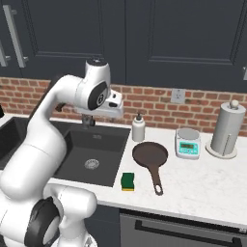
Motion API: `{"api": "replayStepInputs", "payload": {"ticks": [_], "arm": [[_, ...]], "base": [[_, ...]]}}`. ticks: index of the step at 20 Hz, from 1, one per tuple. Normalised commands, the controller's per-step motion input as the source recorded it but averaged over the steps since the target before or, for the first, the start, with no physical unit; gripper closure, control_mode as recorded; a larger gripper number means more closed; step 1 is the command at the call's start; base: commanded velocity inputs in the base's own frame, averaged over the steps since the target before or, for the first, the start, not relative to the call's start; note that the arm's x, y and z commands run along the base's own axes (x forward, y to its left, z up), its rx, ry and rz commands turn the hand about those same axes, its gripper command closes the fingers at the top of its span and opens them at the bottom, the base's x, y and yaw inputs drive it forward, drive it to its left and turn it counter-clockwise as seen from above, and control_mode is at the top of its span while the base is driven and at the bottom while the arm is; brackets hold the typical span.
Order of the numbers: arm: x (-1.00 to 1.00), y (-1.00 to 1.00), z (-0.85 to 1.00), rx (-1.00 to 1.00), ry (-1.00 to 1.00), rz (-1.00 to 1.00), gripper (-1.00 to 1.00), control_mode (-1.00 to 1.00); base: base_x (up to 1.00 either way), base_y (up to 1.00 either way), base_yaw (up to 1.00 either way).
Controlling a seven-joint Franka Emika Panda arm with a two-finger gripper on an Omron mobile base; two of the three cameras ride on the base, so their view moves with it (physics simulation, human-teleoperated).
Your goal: Pick the pan and sponge and place them into the sink. Then turn on the water.
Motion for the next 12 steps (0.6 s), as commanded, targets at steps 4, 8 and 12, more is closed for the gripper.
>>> {"api": "replayStepInputs", "payload": {"ticks": [4, 8, 12], "arm": [[0.00, -0.50, -0.25, -0.02, 0.00, 0.00, -1.00, -1.00], [0.00, -0.47, -0.31, -0.05, 0.00, 0.00, -1.00, -1.00], [0.00, -0.48, -0.36, -0.06, 0.00, 0.00, -1.00, -1.00]], "base": [[0.00, 0.00, 0.00], [0.00, 0.00, 0.00], [0.00, 0.00, 0.00]]}}
